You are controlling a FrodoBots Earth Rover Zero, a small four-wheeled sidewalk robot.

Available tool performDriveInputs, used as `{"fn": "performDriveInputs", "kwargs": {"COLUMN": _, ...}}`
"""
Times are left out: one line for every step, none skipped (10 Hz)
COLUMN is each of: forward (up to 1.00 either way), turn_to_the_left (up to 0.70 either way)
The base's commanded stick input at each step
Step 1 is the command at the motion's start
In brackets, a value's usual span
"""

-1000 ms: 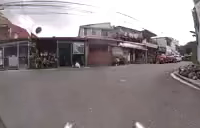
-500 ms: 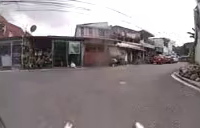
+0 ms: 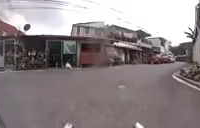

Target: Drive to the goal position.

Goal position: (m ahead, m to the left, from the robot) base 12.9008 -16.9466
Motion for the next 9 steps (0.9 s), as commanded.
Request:
{"fn": "performDriveInputs", "kwargs": {"forward": 0.70, "turn_to_the_left": -0.13}}
{"fn": "performDriveInputs", "kwargs": {"forward": 0.70, "turn_to_the_left": -0.14}}
{"fn": "performDriveInputs", "kwargs": {"forward": 0.70, "turn_to_the_left": -0.13}}
{"fn": "performDriveInputs", "kwargs": {"forward": 0.70, "turn_to_the_left": -0.13}}
{"fn": "performDriveInputs", "kwargs": {"forward": 0.70, "turn_to_the_left": -0.14}}
{"fn": "performDriveInputs", "kwargs": {"forward": 0.70, "turn_to_the_left": -0.14}}
{"fn": "performDriveInputs", "kwargs": {"forward": 0.70, "turn_to_the_left": -0.13}}
{"fn": "performDriveInputs", "kwargs": {"forward": 0.70, "turn_to_the_left": -0.13}}
{"fn": "performDriveInputs", "kwargs": {"forward": 0.70, "turn_to_the_left": -0.13}}
